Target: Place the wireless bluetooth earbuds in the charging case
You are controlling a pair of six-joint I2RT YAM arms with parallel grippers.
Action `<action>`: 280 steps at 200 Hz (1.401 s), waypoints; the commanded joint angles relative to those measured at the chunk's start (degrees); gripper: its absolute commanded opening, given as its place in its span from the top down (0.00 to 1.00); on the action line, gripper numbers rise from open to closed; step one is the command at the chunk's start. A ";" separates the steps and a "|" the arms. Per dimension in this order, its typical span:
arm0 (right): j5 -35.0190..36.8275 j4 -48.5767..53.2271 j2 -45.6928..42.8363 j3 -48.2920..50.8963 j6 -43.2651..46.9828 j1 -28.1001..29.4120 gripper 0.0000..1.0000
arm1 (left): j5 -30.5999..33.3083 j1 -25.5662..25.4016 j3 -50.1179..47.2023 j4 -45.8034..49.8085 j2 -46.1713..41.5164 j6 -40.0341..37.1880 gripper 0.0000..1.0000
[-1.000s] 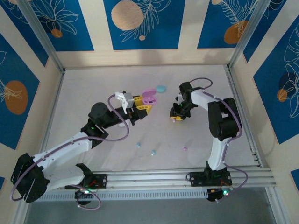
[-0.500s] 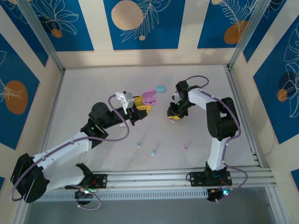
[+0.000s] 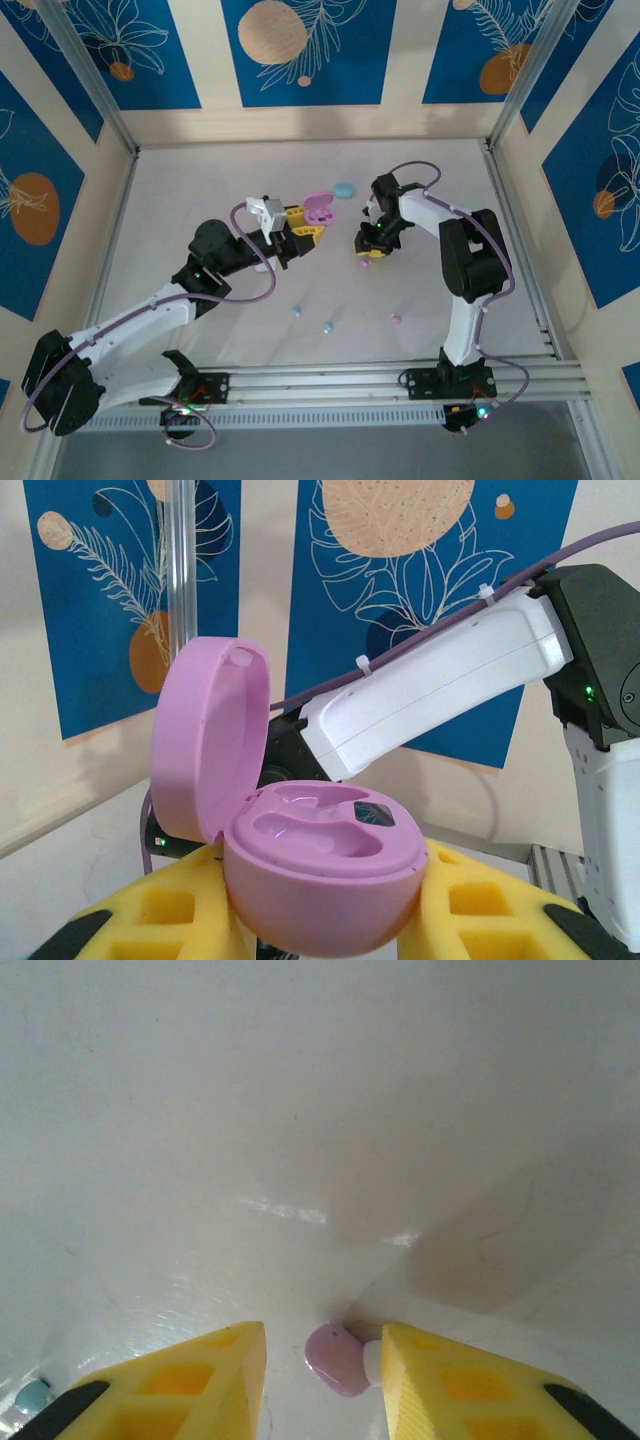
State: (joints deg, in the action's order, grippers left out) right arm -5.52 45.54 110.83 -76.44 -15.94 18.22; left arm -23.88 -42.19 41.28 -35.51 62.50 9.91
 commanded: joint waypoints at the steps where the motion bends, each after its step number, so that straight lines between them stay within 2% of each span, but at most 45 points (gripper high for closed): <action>1: 0.35 2.69 -0.05 -2.53 5.03 -0.09 0.63 | 0.67 -0.98 1.26 -0.47 -1.33 -0.68 0.79; 26: -0.28 3.24 0.70 -2.83 8.11 1.02 0.65 | 1.10 -1.06 1.27 -0.34 -1.59 -0.78 0.79; 47: 2.36 3.21 1.33 -2.57 9.49 2.36 0.65 | 1.22 -1.24 1.43 -0.26 -1.51 -0.83 0.79; 79: 1.61 1.92 2.10 -2.37 10.24 2.73 0.59 | 1.16 -1.36 1.58 -0.09 -1.42 -0.68 0.79; 129: 1.21 2.58 4.13 -2.64 9.95 2.76 0.58 | 1.29 -1.53 1.79 0.39 -1.67 -0.85 0.79; 199: 1.12 4.34 1.02 -0.36 8.91 3.51 0.64 | 1.48 -1.69 1.88 0.61 -1.59 -0.95 0.79; 245: 3.31 6.13 0.80 -1.42 8.39 4.31 0.64 | 1.36 -1.77 1.88 0.20 -1.15 -0.60 0.79; 280: 8.09 6.37 1.54 -2.28 8.06 5.42 0.64 | 1.55 -1.77 1.88 0.26 -1.15 -0.64 0.79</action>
State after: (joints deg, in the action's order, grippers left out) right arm -1.17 49.80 113.34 -77.60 -7.07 22.68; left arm -22.81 -43.22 41.30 -34.24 61.82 9.91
